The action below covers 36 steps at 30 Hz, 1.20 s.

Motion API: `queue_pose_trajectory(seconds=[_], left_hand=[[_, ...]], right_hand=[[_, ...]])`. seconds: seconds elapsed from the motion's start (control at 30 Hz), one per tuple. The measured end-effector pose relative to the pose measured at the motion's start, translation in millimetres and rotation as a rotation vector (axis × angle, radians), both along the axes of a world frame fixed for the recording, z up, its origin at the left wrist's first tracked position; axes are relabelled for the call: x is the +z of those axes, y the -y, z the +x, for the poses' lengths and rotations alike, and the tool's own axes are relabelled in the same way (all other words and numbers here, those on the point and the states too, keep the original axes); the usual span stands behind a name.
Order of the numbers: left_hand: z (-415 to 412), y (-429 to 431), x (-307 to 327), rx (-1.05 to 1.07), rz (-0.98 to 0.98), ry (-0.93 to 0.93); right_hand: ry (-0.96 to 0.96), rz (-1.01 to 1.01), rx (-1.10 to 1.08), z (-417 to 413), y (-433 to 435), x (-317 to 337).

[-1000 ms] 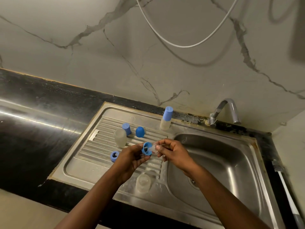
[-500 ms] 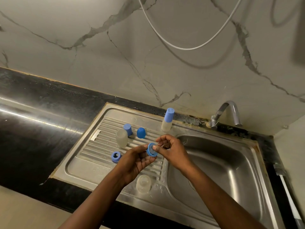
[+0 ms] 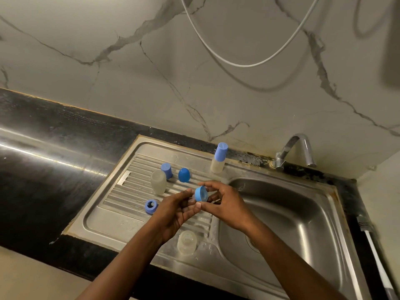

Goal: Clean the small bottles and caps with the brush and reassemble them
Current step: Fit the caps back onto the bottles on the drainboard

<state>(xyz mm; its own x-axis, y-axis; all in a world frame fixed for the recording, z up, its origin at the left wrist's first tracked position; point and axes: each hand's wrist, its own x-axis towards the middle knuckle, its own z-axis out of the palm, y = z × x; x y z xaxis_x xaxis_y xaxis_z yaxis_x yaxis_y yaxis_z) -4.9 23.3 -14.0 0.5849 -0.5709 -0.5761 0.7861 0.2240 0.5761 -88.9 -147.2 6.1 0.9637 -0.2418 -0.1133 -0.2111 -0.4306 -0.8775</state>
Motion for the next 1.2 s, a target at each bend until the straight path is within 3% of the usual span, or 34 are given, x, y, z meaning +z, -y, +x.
queue_pose_trajectory(seconds=[0.3,0.87,1.2], left_hand=[[1.0,-1.8,-3.9,-0.061,-0.055,-0.036],[-4.1,7.7,-6.2,-0.023,0.034,0.008],[-4.1,7.1,10.0,-0.072,-0.026,-0.019]], right_hand=[[0.024,-0.031,0.02,-1.4,3.6,4.4],[0.109,-0.114,-0.02,-10.9,0.8,15.4],[0.115,-0.072,-0.035,-9.3,-1.5,19.2]])
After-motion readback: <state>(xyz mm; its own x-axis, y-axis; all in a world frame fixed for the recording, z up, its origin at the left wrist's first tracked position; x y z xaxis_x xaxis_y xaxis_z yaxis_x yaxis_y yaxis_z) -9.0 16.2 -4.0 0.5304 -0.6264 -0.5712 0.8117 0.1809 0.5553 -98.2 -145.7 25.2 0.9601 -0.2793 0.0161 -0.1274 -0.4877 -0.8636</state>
